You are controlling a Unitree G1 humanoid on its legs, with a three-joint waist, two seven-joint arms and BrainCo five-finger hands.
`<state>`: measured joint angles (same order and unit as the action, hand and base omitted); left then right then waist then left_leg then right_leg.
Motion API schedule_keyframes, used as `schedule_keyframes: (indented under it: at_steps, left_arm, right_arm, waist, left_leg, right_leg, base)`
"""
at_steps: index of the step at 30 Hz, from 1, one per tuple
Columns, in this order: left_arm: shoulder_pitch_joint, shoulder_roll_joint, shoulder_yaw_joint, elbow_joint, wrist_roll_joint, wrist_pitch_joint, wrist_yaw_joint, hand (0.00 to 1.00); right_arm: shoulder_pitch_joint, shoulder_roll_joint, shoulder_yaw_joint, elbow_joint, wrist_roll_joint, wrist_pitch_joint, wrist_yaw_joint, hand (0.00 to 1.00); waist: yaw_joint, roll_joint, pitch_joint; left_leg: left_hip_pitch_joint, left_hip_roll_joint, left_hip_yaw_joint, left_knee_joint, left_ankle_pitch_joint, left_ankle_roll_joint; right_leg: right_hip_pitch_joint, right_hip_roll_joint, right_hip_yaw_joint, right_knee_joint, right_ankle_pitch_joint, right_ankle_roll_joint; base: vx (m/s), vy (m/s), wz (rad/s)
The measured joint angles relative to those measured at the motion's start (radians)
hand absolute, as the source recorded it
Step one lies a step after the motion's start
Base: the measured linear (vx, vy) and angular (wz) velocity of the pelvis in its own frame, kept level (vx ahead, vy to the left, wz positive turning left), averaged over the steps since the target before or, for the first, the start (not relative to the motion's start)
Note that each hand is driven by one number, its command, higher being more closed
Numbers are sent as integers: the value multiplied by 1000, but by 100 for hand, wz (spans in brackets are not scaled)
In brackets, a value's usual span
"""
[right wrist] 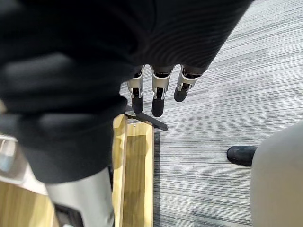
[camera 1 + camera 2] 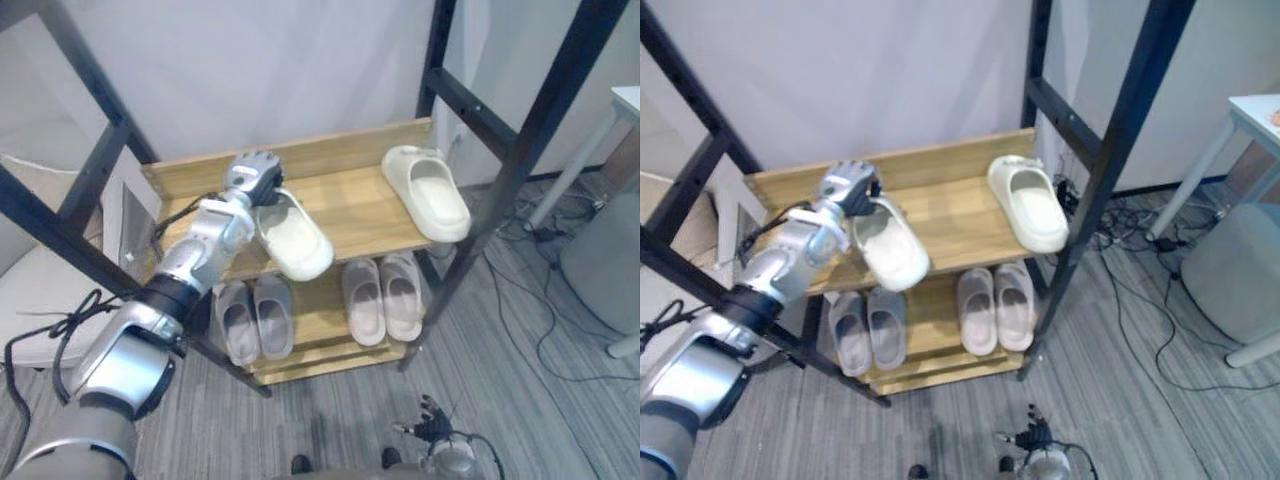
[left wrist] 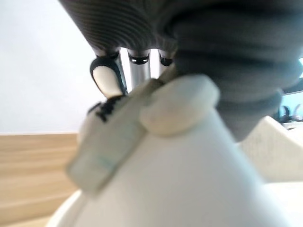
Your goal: Organize the slippers on the shoe rack
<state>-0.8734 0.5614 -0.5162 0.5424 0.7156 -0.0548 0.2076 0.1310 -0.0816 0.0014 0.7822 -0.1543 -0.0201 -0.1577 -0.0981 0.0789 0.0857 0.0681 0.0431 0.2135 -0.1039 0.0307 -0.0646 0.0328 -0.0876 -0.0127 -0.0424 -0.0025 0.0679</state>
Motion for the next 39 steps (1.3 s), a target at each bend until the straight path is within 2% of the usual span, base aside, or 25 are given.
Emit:
schedule_keyframes:
  at_steps: [17, 28, 29, 33, 39]
  left_arm:
    - [-107, -51, -13, 1, 30, 21, 69, 100]
    - [-172, -46, 19, 21, 39, 44, 92, 100]
    - [-173, -39, 32, 21, 40, 47, 100, 0]
    - [-190, -6, 50, 25, 48, 61, 115, 0]
    - [-199, -5, 50, 50, 49, 70, 115, 0]
  right_arm:
    - [-19, 1, 1, -4, 2, -19, -14, 0]
    - [-38, 5, 1, -3, 2, -20, -18, 0]
    - [-41, 4, 2, 0, 1, -20, -18, 0]
    - [-51, 7, 1, -1, 2, -22, -19, 0]
    - [-53, 12, 2, -3, 2, -31, -19, 0]
  waist:
    - [-29, -5, 22]
    - [-33, -32, 60]
    - [-30, -34, 62]
    - [-34, -42, 76]
    - [-42, -46, 88]
  left_leg:
    - [-36, -1, 86, 0, -5, 6]
    - [-57, -8, 117, 1, -5, 7]
    - [-63, -7, 132, 1, -6, 9]
    - [-70, -10, 163, 1, -8, 11]
    - [-70, -15, 179, 1, -10, 15]
  right_leg:
    - [-86, 5, 114, -13, 46, 6]
    - [-125, 5, 153, -12, 61, 12]
    - [-138, 6, 165, -12, 65, 13]
    - [-155, 8, 206, -16, 80, 16]
    - [-167, 7, 231, -16, 89, 20]
  base:
    - [-23, -3, -19]
    - [-10, -13, -9]
    - [-17, -20, -25]
    - [-2, -13, -32]
    - [-9, -22, -12]
